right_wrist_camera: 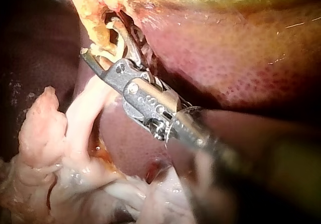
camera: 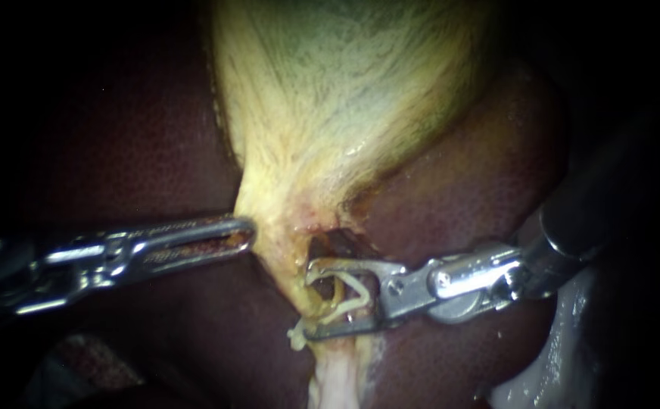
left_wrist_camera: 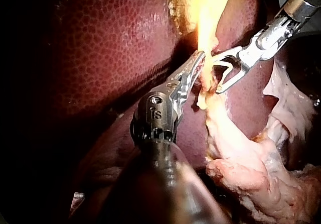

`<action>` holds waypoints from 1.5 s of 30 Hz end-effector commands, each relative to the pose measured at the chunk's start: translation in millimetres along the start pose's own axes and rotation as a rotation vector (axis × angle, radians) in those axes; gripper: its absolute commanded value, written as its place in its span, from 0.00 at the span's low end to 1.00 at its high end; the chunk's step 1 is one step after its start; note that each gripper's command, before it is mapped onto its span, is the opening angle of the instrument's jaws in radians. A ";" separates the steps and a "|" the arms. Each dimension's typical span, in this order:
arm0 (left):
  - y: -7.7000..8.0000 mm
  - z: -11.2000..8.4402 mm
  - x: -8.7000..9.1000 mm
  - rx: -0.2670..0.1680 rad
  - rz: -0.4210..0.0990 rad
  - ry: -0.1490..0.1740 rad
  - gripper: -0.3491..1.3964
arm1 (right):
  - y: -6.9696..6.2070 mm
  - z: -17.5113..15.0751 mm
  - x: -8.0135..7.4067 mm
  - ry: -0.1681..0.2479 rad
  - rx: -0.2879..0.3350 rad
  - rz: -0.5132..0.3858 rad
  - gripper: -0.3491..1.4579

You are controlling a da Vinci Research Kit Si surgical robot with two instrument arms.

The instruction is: Clipping second clip left tube

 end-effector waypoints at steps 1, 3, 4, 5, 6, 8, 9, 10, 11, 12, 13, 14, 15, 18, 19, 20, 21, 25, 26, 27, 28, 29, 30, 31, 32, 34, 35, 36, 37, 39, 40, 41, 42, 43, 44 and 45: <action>-0.1 0.0 -0.1 0.000 -0.001 0.000 0.00 | -0.1 0.3 -0.2 -0.002 0.000 -0.002 0.51; -0.2 0.1 -0.1 0.003 -0.002 -0.002 0.00 | -0.3 1.1 -0.3 -0.009 -0.002 -0.004 0.51; -0.3 0.2 -0.2 0.003 -0.002 -0.002 0.00 | -0.4 1.5 -0.4 -0.009 -0.004 -0.006 0.51; -0.3 0.3 -0.2 0.003 -0.002 -0.003 0.00 | -0.6 1.9 -0.5 -0.010 -0.005 -0.008 0.51; -0.3 0.4 -0.2 0.002 -0.002 -0.003 0.00 | -0.8 2.4 -0.6 -0.010 -0.005 -0.011 0.51; -0.3 0.7 -0.2 0.002 -0.003 -0.003 0.00 | -1.2 3.2 -0.8 -0.010 0.003 -0.015 0.51; -0.3 0.8 -0.2 0.002 -0.003 -0.003 0.00 | -1.5 3.6 -0.8 -0.009 0.017 -0.018 0.51; -0.3 0.9 -0.2 0.001 -0.003 -0.003 0.00 | -1.7 4.0 -0.9 -0.009 0.029 -0.020 0.50; -0.3 1.0 -0.2 0.001 -0.003 -0.003 0.00 | -1.9 4.2 -0.9 -0.008 0.038 -0.022 0.50; -0.2 1.1 -0.3 0.001 -0.003 -0.003 0.00 | -2.1 4.5 -0.8 -0.008 0.048 -0.024 0.49; -0.2 1.2 -0.3 0.001 -0.003 -0.003 0.00 | -2.2 4.8 -0.7 -0.007 0.057 -0.025 0.49; -0.2 1.3 -0.3 0.001 -0.003 -0.003 0.00 | -2.3 5.0 -0.7 -0.010 0.067 -0.027 0.48; -0.2 1.4 -0.3 0.001 -0.003 -0.003 0.00 | -2.3 5.2 -0.6 -0.012 0.084 -0.030 0.47; -0.2 1.6 -0.3 0.001 -0.003 -0.004 0.00 | -2.4 5.7 -0.5 -0.021 0.127 -0.048 0.44; -0.2 1.6 -0.3 0.001 -0.003 -0.004 0.00 | -2.4 5.7 -0.5 -0.024 0.128 -0.052 0.43; -0.2 1.7 -0.3 0.000 -0.003 -0.004 0.00 | -2.4 5.8 -0.5 -0.028 0.123 -0.056 0.42; -0.2 1.7 -0.3 0.000 -0.003 -0.004 0.00 | -2.4 5.8 -0.5 -0.031 0.119 -0.059 0.40; -0.2 1.7 -0.3 0.000 -0.003 -0.004 0.00 | -2.4 5.3 -0.5 -0.046 0.113 -0.049 0.15; -0.1 1.8 -0.3 0.000 -0.003 -0.004 0.00 | -2.3 5.1 -0.5 -0.053 0.108 -0.037 0.05; -0.1 1.8 -0.3 0.000 -0.003 -0.004 0.00 | -2.3 4.9 -0.5 -0.059 0.102 -0.025 0.00; -0.1 1.9 -0.3 0.000 -0.003 -0.004 0.00 | -2.2 4.7 -0.5 -0.071 0.100 -0.012 0.00; 0.0 1.9 -0.3 0.000 -0.003 -0.004 0.00 | -2.1 4.6 -0.5 -0.077 0.100 -0.012 0.00; 0.0 1.9 -0.3 0.000 -0.003 -0.004 0.00 | -2.0 4.5 -0.5 -0.083 0.100 -0.011 0.00; 0.0 1.9 -0.3 0.000 -0.003 -0.004 0.00 | -2.0 4.5 -0.5 -0.083 0.100 -0.005 0.00; 0.0 2.0 -0.3 0.000 -0.003 -0.004 0.00 | -1.9 4.5 -0.6 -0.087 0.100 0.006 0.00; 0.1 2.0 -0.3 0.000 -0.003 -0.004 0.00 | -2.0 4.6 -0.7 -0.087 0.099 0.017 0.00; 0.1 2.0 -0.3 0.000 -0.003 -0.004 0.00 | -2.0 4.6 -0.8 -0.090 0.100 0.016 0.00; 0.1 2.0 -0.3 0.000 -0.003 -0.004 0.00 | -2.0 4.6 -0.8 -0.091 0.099 0.022 0.00; 0.1 2.1 -0.3 0.000 -0.003 -0.004 0.00 | -2.0 4.6 -0.8 -0.091 0.099 0.022 0.00; 0.1 2.1 -0.3 0.000 -0.003 -0.004 0.00 | -2.0 4.6 -0.8 -0.091 0.099 0.028 0.00; 0.2 2.2 -0.3 0.000 -0.003 -0.004 0.00 | -2.1 4.6 -0.8 -0.091 0.099 0.028 0.00; 0.2 2.2 -0.3 0.000 -0.003 -0.004 0.00 | -2.1 4.6 -0.8 -0.091 0.099 0.027 0.00; 0.2 2.2 -0.3 0.000 -0.003 -0.004 0.00 | -2.1 4.6 -0.8 -0.091 0.099 0.027 0.00; 0.2 2.2 -0.3 0.000 -0.003 -0.004 0.00 | -2.1 4.6 -0.8 -0.091 0.099 0.027 0.00; 0.2 2.3 -0.3 0.001 -0.003 -0.004 0.00 | -2.1 4.6 -0.8 -0.091 0.099 0.027 0.00; 0.2 2.3 -0.3 0.000 -0.003 -0.004 0.00 | -2.1 4.6 -0.9 -0.091 0.099 0.027 0.00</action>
